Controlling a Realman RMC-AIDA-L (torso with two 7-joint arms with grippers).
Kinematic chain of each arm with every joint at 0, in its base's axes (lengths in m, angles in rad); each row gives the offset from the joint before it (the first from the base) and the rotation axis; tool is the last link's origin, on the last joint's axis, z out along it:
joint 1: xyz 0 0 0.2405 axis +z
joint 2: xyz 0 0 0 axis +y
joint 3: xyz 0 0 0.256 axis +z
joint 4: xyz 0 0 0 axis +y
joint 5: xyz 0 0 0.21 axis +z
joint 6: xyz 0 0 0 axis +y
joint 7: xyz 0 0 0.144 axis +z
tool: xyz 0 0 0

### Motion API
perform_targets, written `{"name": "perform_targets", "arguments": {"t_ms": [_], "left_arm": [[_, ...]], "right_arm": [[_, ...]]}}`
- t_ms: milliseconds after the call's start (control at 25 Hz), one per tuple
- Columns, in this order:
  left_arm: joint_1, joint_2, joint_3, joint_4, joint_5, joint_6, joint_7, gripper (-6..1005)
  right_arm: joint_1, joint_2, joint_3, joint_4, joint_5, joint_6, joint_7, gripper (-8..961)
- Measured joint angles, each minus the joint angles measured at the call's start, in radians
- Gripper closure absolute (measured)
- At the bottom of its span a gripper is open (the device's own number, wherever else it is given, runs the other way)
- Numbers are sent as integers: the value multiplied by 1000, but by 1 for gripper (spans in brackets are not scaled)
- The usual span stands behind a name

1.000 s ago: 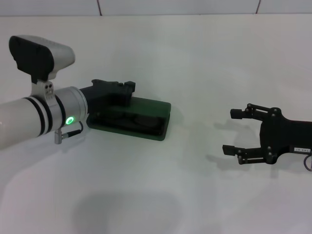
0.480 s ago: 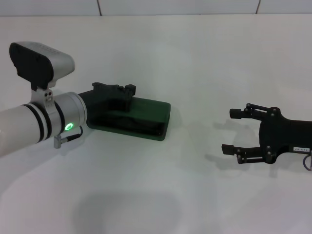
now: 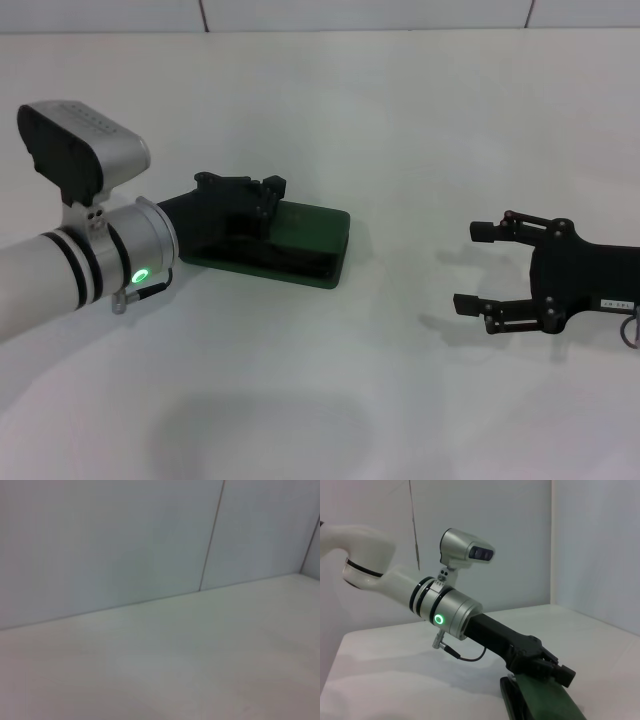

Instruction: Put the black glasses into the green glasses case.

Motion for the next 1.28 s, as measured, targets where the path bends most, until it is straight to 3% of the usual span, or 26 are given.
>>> {"name": "perform_targets", "arguments": {"t_ms": [600, 1120, 1280], "left_arm": [[-8, 1, -14, -93, -157, 73, 241, 994], [-11, 1, -42, -122, -159, 107, 277, 990], [-10, 2, -85, -120, -167, 171, 267, 989]], "right_arm": [[10, -2, 0, -1, 0, 10, 11, 64], [20, 0, 0, 3, 0, 16, 11, 64], [22, 0, 0, 5, 0, 16, 11, 64]]}}
